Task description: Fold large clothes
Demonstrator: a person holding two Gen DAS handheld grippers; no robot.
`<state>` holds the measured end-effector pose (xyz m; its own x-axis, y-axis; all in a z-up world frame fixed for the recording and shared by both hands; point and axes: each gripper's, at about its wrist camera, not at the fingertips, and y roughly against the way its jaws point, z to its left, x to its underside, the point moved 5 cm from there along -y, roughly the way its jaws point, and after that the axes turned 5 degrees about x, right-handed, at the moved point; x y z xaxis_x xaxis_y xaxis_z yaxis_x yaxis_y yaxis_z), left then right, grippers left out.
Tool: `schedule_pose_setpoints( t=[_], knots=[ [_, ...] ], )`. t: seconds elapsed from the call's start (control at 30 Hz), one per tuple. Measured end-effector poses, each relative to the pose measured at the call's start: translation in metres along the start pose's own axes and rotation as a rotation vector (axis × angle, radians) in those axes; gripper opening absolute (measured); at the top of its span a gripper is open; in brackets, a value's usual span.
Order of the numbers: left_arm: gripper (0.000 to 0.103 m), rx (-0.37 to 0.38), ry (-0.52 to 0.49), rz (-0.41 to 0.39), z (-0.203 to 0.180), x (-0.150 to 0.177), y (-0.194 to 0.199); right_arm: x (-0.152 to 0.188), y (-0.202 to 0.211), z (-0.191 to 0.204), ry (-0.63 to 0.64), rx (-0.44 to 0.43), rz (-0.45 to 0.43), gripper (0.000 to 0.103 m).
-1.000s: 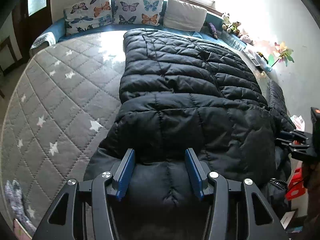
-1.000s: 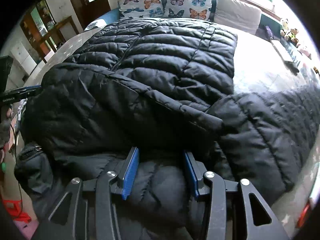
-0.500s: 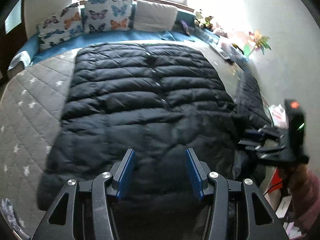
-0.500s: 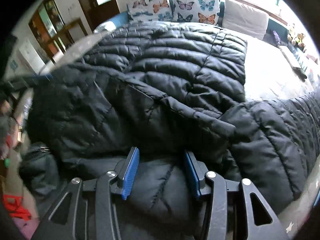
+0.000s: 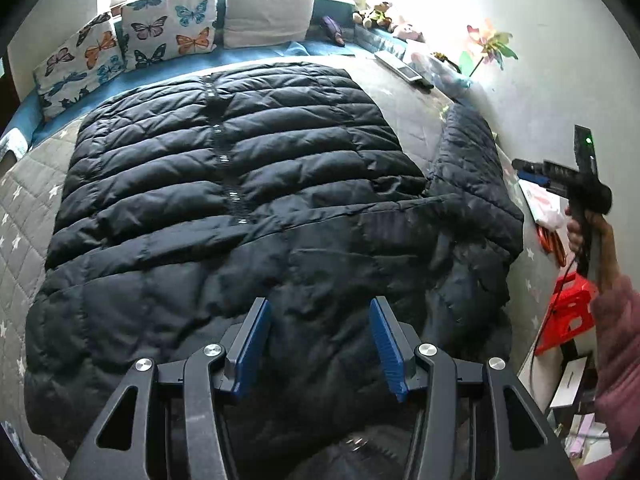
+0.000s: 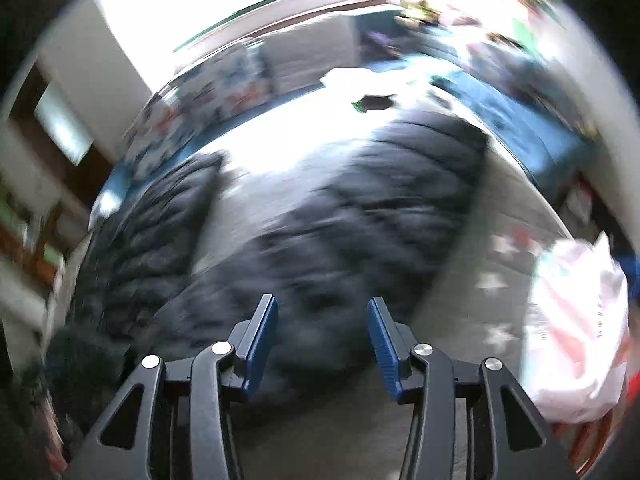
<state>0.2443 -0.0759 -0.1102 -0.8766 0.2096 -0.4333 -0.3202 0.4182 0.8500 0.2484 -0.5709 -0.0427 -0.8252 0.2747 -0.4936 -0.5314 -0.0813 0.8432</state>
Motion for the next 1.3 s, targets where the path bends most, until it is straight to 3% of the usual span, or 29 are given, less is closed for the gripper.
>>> schedule_pose_setpoints(
  t=[0.17, 0.33, 0.53, 0.57, 0.63, 0.7, 0.77, 0.9, 1.03, 1.3],
  knots=[
    [0.055, -0.001, 0.0, 0.021, -0.007, -0.007, -0.011, -0.012, -0.025, -0.048, -0.188, -0.066, 0.024, 0.051],
    [0.055, -0.004, -0.015, 0.037, -0.016, -0.013, -0.018, -0.012, -0.049, -0.058, -0.238, -0.102, 0.067, 0.051],
    [0.055, -0.004, -0.027, 0.053, -0.023, -0.018, -0.025, -0.022, -0.056, -0.061, -0.305, -0.215, 0.028, 0.05],
    [0.055, -0.002, -0.028, 0.053, -0.023, -0.019, -0.026, -0.023, -0.056, -0.063, -0.312, -0.228, 0.023, 0.047],
    [0.055, 0.004, -0.025, 0.055, -0.025, -0.021, -0.027, -0.024, -0.06, -0.064, -0.338, -0.236, 0.035, 0.026],
    [0.055, 0.013, -0.024, 0.058, -0.027, -0.024, -0.029, -0.024, -0.061, -0.064, -0.363, -0.272, 0.029, 0.015],
    [0.055, 0.018, -0.03, 0.059, -0.028, -0.025, -0.03, -0.028, -0.052, -0.063, -0.384, -0.318, -0.001, 0.012],
    [0.055, 0.025, -0.041, 0.077, -0.031, -0.024, -0.043, -0.042, -0.021, -0.05, -0.344, -0.335, -0.066, 0.011],
    [0.055, 0.029, -0.039, 0.08, -0.031, -0.023, -0.049, -0.06, 0.022, -0.01, -0.233, -0.338, -0.145, 0.01],
    [0.055, 0.037, 0.028, -0.072, 0.006, -0.014, 0.028, -0.059, 0.113, 0.113, 0.073, -0.398, -0.275, 0.01]
  ],
)
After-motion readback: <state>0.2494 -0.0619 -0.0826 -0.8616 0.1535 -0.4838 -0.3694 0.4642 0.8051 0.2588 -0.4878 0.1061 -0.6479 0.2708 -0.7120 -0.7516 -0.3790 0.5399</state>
